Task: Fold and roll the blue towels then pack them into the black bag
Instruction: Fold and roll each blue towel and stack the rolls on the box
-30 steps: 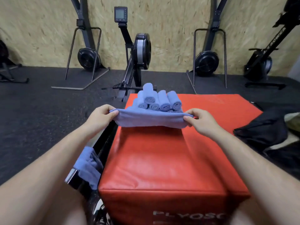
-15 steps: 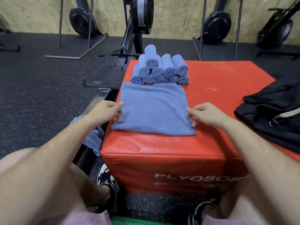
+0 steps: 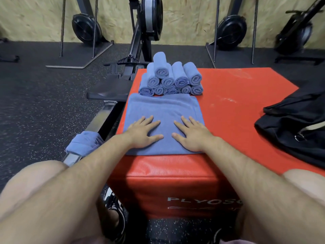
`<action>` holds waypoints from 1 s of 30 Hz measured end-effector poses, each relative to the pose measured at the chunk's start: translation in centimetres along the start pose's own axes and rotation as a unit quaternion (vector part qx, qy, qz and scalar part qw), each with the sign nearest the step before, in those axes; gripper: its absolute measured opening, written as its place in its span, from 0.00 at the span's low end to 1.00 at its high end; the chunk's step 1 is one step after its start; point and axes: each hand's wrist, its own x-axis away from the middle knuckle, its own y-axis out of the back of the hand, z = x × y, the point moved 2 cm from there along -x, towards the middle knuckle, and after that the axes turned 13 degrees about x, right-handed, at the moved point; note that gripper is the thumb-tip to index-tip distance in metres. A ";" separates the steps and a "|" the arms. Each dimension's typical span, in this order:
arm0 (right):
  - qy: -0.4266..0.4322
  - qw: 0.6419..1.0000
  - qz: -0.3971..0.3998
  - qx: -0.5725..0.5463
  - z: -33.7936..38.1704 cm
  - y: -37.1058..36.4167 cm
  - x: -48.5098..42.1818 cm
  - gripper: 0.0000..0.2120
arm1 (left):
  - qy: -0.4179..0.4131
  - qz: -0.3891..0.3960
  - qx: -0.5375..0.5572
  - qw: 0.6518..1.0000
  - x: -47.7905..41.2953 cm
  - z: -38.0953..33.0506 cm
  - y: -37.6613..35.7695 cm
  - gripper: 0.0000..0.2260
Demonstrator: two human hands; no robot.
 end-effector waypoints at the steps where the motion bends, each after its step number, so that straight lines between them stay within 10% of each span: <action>1: 0.002 1.000 0.003 0.007 0.0 0.0 0.3 0.34 | 0.006 0.007 0.003 1.000 0.2 0.0 0.1 0.34; 13: 0.026 0.992 0.024 0.121 -0.8 6.1 1.2 0.37 | -0.002 0.066 -0.078 0.995 -1.8 -1.9 5.0 0.29; 30: -0.021 0.995 -0.063 0.070 -2.8 4.2 -7.0 0.23 | 0.015 -0.179 -0.057 0.982 -13.4 0.4 4.7 0.13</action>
